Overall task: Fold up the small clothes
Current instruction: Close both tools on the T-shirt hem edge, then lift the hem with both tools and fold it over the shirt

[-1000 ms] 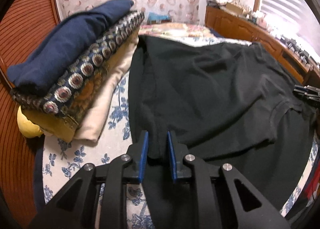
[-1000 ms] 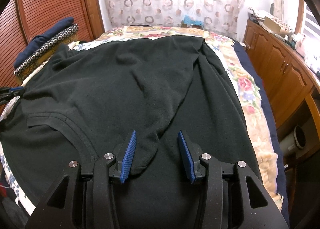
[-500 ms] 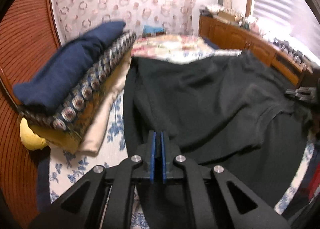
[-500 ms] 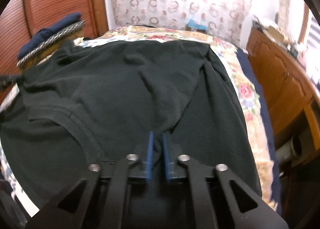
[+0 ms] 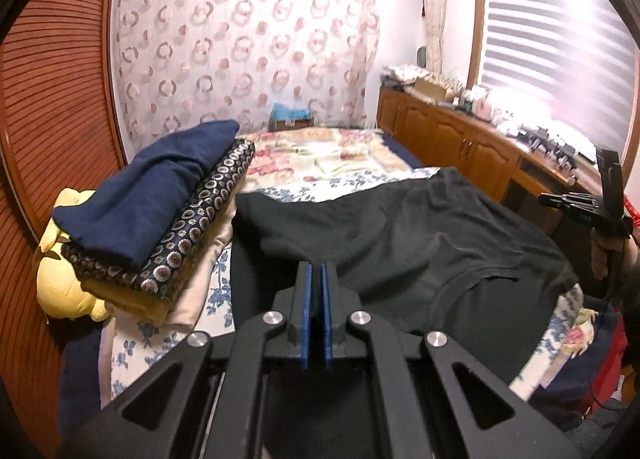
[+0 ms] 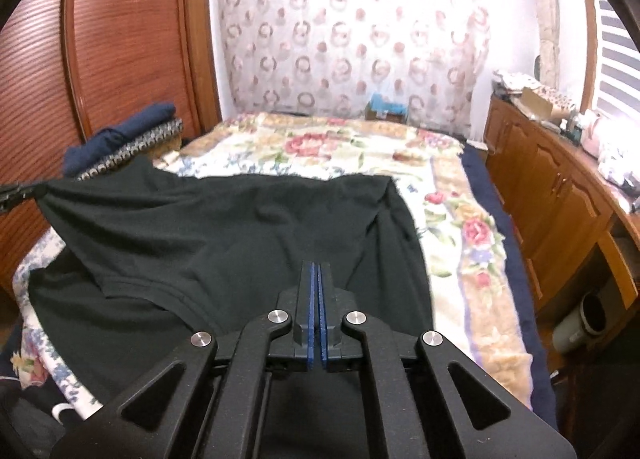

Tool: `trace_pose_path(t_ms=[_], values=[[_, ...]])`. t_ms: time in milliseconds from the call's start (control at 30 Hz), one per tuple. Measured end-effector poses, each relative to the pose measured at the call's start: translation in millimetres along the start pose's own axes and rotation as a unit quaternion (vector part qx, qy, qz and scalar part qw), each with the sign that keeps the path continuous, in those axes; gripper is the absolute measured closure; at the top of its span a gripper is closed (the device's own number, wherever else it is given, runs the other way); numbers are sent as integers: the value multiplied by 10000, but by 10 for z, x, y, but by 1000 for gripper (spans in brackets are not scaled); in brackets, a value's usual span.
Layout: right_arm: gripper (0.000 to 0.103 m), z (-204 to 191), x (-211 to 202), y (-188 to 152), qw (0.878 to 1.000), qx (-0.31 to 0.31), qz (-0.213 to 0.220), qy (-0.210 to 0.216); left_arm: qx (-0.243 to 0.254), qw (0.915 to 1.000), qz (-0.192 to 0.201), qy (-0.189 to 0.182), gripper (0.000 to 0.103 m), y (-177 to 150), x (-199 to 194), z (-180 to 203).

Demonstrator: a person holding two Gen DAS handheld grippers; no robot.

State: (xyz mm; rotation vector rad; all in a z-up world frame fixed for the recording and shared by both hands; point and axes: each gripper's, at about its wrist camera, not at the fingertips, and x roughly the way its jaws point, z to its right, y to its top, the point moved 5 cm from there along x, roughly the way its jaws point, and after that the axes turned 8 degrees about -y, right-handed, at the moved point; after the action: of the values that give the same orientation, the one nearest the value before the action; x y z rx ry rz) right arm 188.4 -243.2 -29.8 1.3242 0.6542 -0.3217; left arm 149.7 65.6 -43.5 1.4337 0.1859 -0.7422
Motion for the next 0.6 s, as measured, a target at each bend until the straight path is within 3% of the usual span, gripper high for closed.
trace_pose_path(t_ms=[67, 200, 233, 267, 300, 333, 533, 600], values=[[103, 28, -99, -41, 10000, -10, 24, -14, 9, 10000, -11, -11, 101, -70, -41, 24], [103, -28, 103, -275, 9990, 31, -417, 145, -106, 9997, -188, 68, 101, -221, 54, -61], [98, -50, 184, -323, 9985, 51, -527, 172, -143, 9997, -193, 64, 101, -242, 58, -74], [80, -82, 269, -365, 9976, 74, -649, 243, -162, 9997, -195, 59, 101, -255, 61, -74], [71, -119, 350, -403, 9964, 78, -778, 321, -167, 9996, -200, 49, 101, -269, 67, -71], [67, -152, 445, -442, 9956, 81, -874, 336, -162, 9996, -209, 37, 101, -281, 70, -59], [67, -230, 748, -566, 9922, 171, -1210, 263, -81, 9995, -302, 67, 101, -356, 104, -27], [75, -270, 751, -552, 9926, 117, -1175, 269, -107, 9994, -330, 59, 101, -374, 129, -38]])
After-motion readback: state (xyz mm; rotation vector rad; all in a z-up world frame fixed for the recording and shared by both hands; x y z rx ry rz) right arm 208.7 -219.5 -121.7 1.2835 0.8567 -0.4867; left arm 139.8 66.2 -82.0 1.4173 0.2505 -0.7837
